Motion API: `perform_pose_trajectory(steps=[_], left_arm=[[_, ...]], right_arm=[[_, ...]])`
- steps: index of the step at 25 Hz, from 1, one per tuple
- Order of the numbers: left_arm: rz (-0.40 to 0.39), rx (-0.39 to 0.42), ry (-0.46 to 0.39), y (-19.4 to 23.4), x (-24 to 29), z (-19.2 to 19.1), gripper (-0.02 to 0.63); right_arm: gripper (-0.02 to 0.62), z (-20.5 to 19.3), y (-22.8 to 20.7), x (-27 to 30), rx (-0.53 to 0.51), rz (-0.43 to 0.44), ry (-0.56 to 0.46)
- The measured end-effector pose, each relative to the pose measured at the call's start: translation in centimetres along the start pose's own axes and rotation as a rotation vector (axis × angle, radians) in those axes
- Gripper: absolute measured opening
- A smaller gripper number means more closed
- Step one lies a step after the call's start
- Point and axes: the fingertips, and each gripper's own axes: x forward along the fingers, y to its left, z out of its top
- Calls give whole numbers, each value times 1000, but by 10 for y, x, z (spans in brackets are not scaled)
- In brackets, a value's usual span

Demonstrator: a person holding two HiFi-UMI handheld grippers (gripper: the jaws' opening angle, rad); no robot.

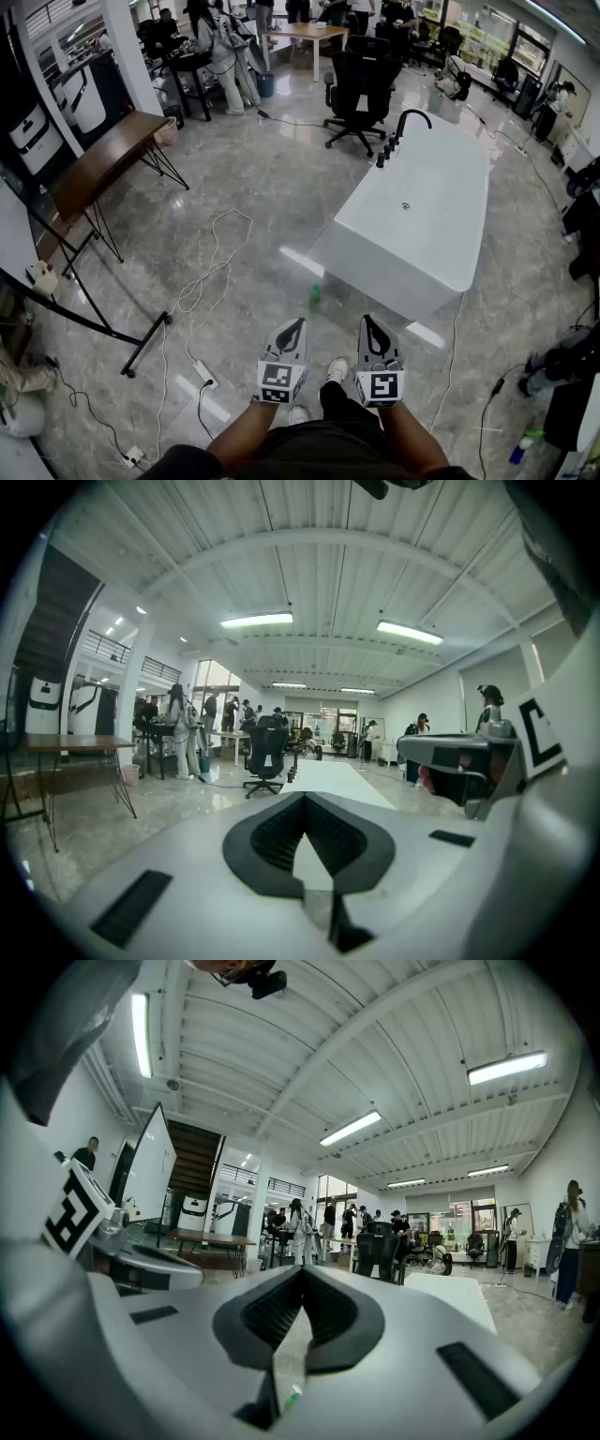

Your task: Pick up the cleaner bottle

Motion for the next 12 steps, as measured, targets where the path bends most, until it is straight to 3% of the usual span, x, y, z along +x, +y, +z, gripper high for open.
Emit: perform_pose_trajectory(steps=[6, 12], left_arm=[[37, -45, 28, 16, 72, 17, 6], [76, -115, 76, 27, 128, 7, 6]], right_arm=[[17, -17, -44, 59, 22, 24, 27], [17, -39, -82, 107, 52, 61, 49]])
